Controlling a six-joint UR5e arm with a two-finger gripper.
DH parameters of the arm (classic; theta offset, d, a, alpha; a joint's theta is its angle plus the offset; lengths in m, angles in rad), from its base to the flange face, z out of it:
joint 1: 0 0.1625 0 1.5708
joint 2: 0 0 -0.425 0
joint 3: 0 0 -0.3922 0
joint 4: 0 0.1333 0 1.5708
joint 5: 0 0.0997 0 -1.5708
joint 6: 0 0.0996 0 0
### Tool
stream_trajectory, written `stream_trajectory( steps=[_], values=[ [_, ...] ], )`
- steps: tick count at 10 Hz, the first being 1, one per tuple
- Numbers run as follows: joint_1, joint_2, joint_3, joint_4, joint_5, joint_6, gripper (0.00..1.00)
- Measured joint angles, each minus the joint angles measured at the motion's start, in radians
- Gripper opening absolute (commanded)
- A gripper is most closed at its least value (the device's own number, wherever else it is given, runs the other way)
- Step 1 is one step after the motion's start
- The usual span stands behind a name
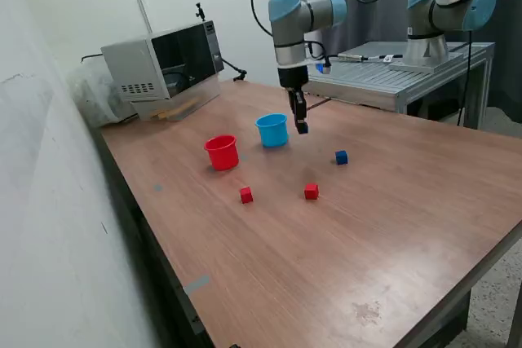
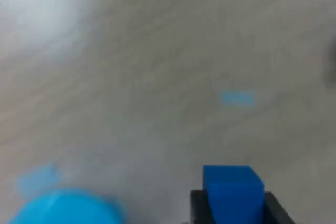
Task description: Place red objects in the red bin, and blue objects in the blue bin.
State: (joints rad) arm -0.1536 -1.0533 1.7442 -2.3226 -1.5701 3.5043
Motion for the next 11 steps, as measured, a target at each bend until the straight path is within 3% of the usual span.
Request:
stream_trajectory(
  steps=[3,9,10,11],
  values=[
    [-0.067,-0.082,-0.054,0.064,0.000,-0.006,0.00],
    [-0.142,-0.082,-0.050,0.090,0.001,-0.026,0.00],
    [-0.144,-0.069,-0.048,0.090,-0.002,-0.029,1.00],
    [-0.145,-0.056,-0.048,0.090,-0.005,-0.030,1.00]
  ],
)
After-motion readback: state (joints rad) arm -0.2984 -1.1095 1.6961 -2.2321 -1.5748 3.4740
